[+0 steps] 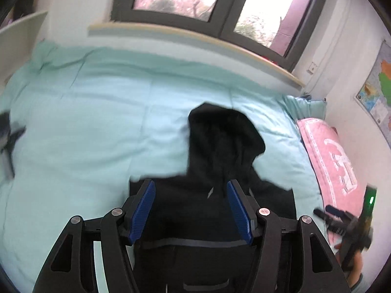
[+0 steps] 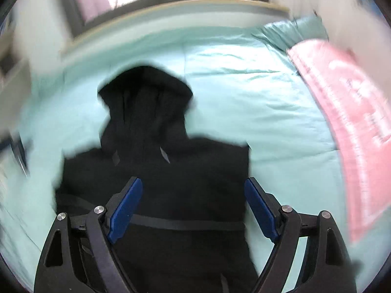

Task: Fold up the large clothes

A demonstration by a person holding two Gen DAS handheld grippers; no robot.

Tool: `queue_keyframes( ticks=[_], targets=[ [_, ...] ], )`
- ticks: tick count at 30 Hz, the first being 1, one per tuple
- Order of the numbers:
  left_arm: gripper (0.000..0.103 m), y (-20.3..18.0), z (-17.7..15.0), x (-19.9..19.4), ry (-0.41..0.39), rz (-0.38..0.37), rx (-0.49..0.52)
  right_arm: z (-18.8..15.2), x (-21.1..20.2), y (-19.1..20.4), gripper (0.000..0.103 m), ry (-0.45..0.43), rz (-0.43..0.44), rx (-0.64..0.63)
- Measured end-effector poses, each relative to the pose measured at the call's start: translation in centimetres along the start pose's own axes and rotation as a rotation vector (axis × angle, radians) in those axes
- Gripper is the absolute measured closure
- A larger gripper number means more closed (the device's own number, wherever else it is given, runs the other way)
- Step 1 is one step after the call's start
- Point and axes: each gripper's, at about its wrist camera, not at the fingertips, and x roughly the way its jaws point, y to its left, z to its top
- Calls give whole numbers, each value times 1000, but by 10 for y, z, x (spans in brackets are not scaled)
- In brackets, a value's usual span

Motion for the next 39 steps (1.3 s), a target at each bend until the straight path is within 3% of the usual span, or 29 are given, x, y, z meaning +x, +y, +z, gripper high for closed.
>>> queue_keyframes(
  ticks=[2, 5, 7, 11, 16, 18, 20, 21, 22, 23, 24, 26, 27, 28, 30, 31, 32, 33, 35, 39],
  targets=[
    [36, -7, 21, 29, 7, 31, 36, 27, 19, -6, 17, -4, 5, 33],
    [34, -8, 44, 86, 44, 93, 44, 70, 57, 12, 17, -5, -81, -55],
    [34, -3, 57, 132, 94, 63, 8, 90, 82, 26, 17, -13, -75, -122],
    [34, -1, 64, 198, 166, 1, -37, 113, 134, 31, 17, 24, -30, -122],
    [34, -15, 76, 256, 184, 42, 16, 125, 188, 32, 17, 77, 18, -80],
    [34, -15, 82, 280, 186, 91, 32, 127, 208, 36, 17, 98, 24, -69],
    [34, -12, 86, 302, 190, 130, 38, 128, 229, 40, 31, 126, 11, -77],
    [48, -8, 89, 311, 194, 144, 36, 130, 242, 43, 49, 150, -14, -99],
    [85, -2, 92, 315, 195, 151, 32, 133, 248, 40, 84, 147, -76, -122],
    [92, 9, 98, 314, 199, 124, 5, 138, 247, 34, 96, 129, -117, -120],
    [90, 26, 103, 304, 179, 63, -63, 146, 237, 16, 97, 86, -111, -66],
    [85, 55, 107, 286, 163, -69, -171, 151, 220, -29, 91, 47, 119, 127],
    [71, 66, 103, 280, 172, -98, -199, 146, 218, -47, 85, 47, 217, 200],
    [59, 75, 94, 279, 191, -99, -213, 137, 222, -55, 84, 64, 252, 228],
    [58, 78, 75, 298, 280, -66, -185, 119, 243, -53, 84, 136, 197, 204],
    [58, 82, 58, 323, 385, -11, -159, 105, 264, -48, 83, 203, 152, 168],
    [58, 84, 47, 341, 450, 8, -150, 96, 278, -46, 83, 251, 158, 152],
    [58, 85, 40, 350, 464, 5, -137, 85, 292, -44, 83, 305, 159, 136],
    [58, 78, 43, 340, 421, 12, -81, 81, 287, -39, 84, 308, 147, 93],
    [56, 65, 53, 290, 328, 12, 42, 89, 237, -29, 79, 249, 116, -22]
  ],
)
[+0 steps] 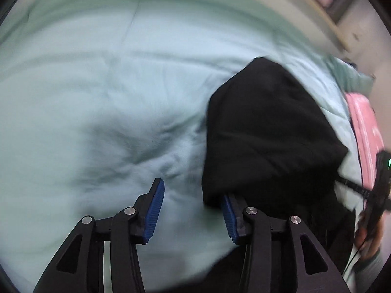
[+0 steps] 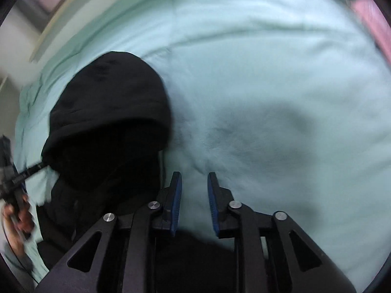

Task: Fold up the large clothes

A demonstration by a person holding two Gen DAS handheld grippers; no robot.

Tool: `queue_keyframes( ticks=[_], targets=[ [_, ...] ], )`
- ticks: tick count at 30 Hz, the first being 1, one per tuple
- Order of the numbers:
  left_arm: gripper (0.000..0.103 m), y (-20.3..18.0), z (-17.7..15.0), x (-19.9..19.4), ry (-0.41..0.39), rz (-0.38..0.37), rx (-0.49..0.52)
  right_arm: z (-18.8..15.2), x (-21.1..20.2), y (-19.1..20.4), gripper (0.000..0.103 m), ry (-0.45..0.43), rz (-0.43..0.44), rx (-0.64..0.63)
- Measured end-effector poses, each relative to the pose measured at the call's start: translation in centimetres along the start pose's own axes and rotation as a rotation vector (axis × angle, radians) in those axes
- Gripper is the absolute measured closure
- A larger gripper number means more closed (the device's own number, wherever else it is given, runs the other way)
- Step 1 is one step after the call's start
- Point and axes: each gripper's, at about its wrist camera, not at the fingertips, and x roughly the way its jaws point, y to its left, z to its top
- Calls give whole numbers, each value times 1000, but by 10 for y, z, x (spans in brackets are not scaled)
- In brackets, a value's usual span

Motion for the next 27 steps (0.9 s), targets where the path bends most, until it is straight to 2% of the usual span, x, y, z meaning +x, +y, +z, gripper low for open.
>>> queue_keyframes(
  ticks=[2, 4, 5, 7, 8, 10, 12, 14, 16, 17, 18, 19, 21, 23, 27],
  targets=[
    [56, -3, -9, -31, -41, -7, 41, -3, -27, 7, 78, -31, -16, -33],
    [56, -5, -11, -60, -102, -53, 41, 3, -53, 15, 75, -82, 35, -44],
    [56, -9, -7, -75, -147, -89, 35, 7, -63, 22, 70, -109, 67, -50],
    [55, -22, 11, -92, -218, -159, 30, 25, -71, 46, 48, -145, 119, -79],
    [55, -29, 20, -93, -227, -187, 35, 30, -71, 55, 48, -153, 127, -91],
    [54, -45, 35, -83, -221, -208, 65, 46, -57, 80, 48, -157, 103, -132],
    [54, -58, 46, -51, -165, -196, 84, 52, -34, 91, 48, -136, 83, -149],
    [54, -61, 42, -19, -70, -219, 69, 51, -3, 86, 48, -78, 60, -143],
    [54, -61, 29, 5, -26, -228, 58, 43, 32, 79, 48, -6, 10, -136],
    [54, -63, 21, 13, -27, -205, 77, 34, 44, 75, 48, 28, 1, -135],
    [54, -64, 15, 24, -29, -149, 91, 28, 56, 70, 49, 49, 10, -127],
    [54, -59, 7, 41, 0, -116, 80, 25, 62, 66, 49, 52, 25, -118],
    [54, -41, 0, 66, 52, -163, -4, 21, 69, 62, 50, 45, 31, -111],
    [54, -34, 3, 66, 54, -201, -41, 20, 71, 65, 50, 45, 13, -127],
    [54, -42, 2, 42, 37, -190, 1, 22, 51, 70, 50, 49, 11, -144]
  ],
)
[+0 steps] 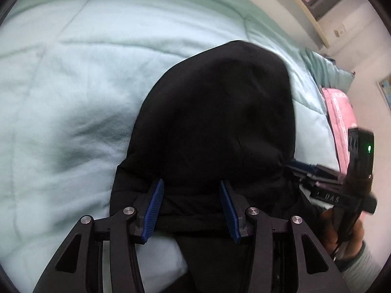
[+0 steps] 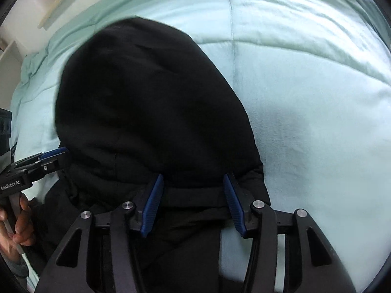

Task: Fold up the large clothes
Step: 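Fold the hem up toward the hood with both tools and release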

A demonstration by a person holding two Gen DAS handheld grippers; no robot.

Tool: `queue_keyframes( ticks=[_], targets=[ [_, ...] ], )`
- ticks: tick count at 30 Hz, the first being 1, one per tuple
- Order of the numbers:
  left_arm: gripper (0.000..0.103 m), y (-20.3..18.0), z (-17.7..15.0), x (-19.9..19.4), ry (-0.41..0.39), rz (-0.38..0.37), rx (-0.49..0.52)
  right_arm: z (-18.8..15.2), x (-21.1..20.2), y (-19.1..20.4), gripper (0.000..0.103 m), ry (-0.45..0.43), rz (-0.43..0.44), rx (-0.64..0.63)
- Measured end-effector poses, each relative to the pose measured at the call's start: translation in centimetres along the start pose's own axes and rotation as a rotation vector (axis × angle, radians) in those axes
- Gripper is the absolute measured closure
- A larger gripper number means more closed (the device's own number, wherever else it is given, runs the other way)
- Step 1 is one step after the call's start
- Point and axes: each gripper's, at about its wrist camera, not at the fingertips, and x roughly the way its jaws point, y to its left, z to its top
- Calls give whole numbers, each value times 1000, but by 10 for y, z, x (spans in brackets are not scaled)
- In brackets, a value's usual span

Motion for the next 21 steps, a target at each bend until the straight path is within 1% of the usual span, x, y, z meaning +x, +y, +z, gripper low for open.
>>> queue_keyframes(
  ticks=[1, 3, 4, 5, 6, 7, 8, 9, 10, 11, 12, 13, 16, 18, 19, 21],
  targets=[
    [54, -5, 1, -8, -12, -5, 13, -1, -10, 2, 49, -12, 8, -8],
    [54, -12, -2, -34, -65, -58, 39, -4, -36, 7, 49, -64, 55, -29],
    [54, -16, -5, -46, -95, -101, 45, -7, -45, 9, 49, -82, 79, -38],
    [54, -17, -7, -51, -111, -124, 43, -10, -52, 10, 49, -99, 103, -48],
    [54, -17, -10, -55, -127, -140, 38, -12, -52, 10, 49, -102, 103, -52],
    [53, -17, -12, -53, -132, -135, 32, -12, -48, 9, 50, -93, 87, -54],
    [53, -14, -13, -44, -113, -97, 21, -14, -34, 5, 50, -57, 51, -43],
    [53, -11, -10, -29, -76, -57, 4, -15, -20, 0, 50, -19, 40, -25],
    [57, -2, -11, -6, -4, -22, -24, -18, -6, -6, 50, 16, 63, -8],
    [58, 3, -14, 10, 45, -17, -43, -21, 6, -12, 50, 34, 97, 12],
    [58, 8, -17, 19, 51, -27, -59, -22, 9, -15, 50, 30, 107, 18],
    [58, 8, -17, 18, 41, -29, -61, -23, 7, -15, 50, 28, 107, 12],
    [58, -2, -20, 8, 15, 0, -16, -22, 0, -8, 50, 34, 79, -47],
    [58, -6, -15, 0, -5, -12, 1, -22, -12, -7, 50, 40, 78, -67],
    [58, -6, -16, -9, -15, -23, 7, -21, -22, -8, 49, 37, 91, -68],
    [58, -9, -11, -42, -65, -41, 40, -20, -48, -8, 49, 3, 126, -76]
  ],
)
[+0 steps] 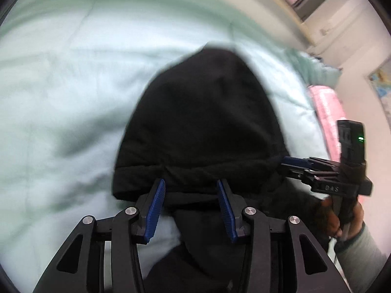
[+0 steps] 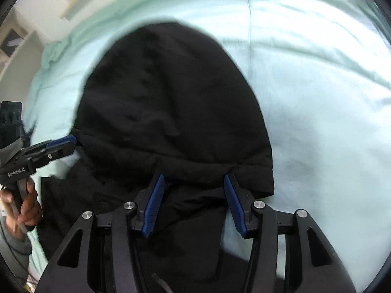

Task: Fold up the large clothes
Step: 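Fold the hem up toward the hood with both tools and release, then grasp the black jacket with both tools and lift it open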

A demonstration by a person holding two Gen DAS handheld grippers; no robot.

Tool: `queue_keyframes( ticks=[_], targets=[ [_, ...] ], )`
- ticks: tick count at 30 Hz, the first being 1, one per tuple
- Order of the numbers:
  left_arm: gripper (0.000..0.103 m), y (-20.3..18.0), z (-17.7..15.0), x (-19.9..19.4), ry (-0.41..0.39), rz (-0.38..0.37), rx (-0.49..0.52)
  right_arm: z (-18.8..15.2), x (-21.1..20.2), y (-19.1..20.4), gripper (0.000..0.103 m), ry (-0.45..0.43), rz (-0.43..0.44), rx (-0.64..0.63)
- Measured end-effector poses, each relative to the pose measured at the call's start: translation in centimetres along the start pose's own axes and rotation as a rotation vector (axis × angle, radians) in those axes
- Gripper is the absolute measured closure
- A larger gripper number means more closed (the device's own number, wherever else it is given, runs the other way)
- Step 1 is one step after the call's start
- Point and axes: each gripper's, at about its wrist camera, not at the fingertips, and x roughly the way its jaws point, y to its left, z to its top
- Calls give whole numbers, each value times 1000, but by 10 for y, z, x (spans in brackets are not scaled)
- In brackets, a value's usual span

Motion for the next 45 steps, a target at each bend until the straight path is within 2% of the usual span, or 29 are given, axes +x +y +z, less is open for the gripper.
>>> queue_keyframes(
  ticks=[2, 4, 5, 7, 10, 14, 18, 23, 25, 26, 27, 28, 29, 30, 33, 37, 41, 45],
  targets=[
    [53, -8, 9, -39, -93, -37, 41, 5, -25, 5, 49, -61, 46, -8],
    [32, -14, 23, -62, -145, -61, 69, 20, -48, 5, 42, -120, 83, -13],
    [29, -16, 35, -72, -170, -65, 80, 31, -49, 1, 40, -129, 94, -16],
    [26, -20, 57, -72, -170, -80, 100, 56, -50, -5, 38, -123, 98, -36],
    [26, -16, 94, -43, -94, -83, 132, 98, -26, -11, 38, -79, 91, -70],
    [26, 1, 125, 13, 50, -120, 111, 119, -10, -28, 38, -57, 122, -77],
    [26, 12, 128, 59, 128, -116, 93, 138, 19, -49, 38, -38, 135, -77],
    [26, 32, 126, 81, 191, -253, 17, 152, 62, -43, 38, 20, 155, -86],
    [26, 31, 125, 88, 200, -242, 15, 156, 79, -45, 38, 57, 188, -55],
    [27, 36, 124, 88, 215, -227, 21, 155, 84, -42, 40, 71, 209, -48],
    [50, 33, 122, 91, 218, -200, 37, 153, 90, -38, 58, 88, 246, -53],
    [80, 27, 119, 93, 218, -188, 66, 151, 89, -33, 70, 89, 256, -73],
    [83, 20, 114, 88, 209, -189, 103, 146, 82, -24, 73, 68, 240, -110],
    [87, 11, 108, 76, 177, -181, 151, 141, 70, -14, 83, 39, 221, -157],
    [89, -13, 89, 29, 97, -186, 258, 119, 25, 17, 85, -43, 168, -252],
    [89, -49, 51, -57, -10, -230, 350, 69, -62, 54, 85, -176, 145, -316],
    [89, -92, 4, -123, -76, -213, 430, 7, -124, 103, 85, -272, 64, -388],
    [89, -125, -54, -172, -104, -183, 476, -54, -162, 133, 85, -308, -11, -391]
  ],
)
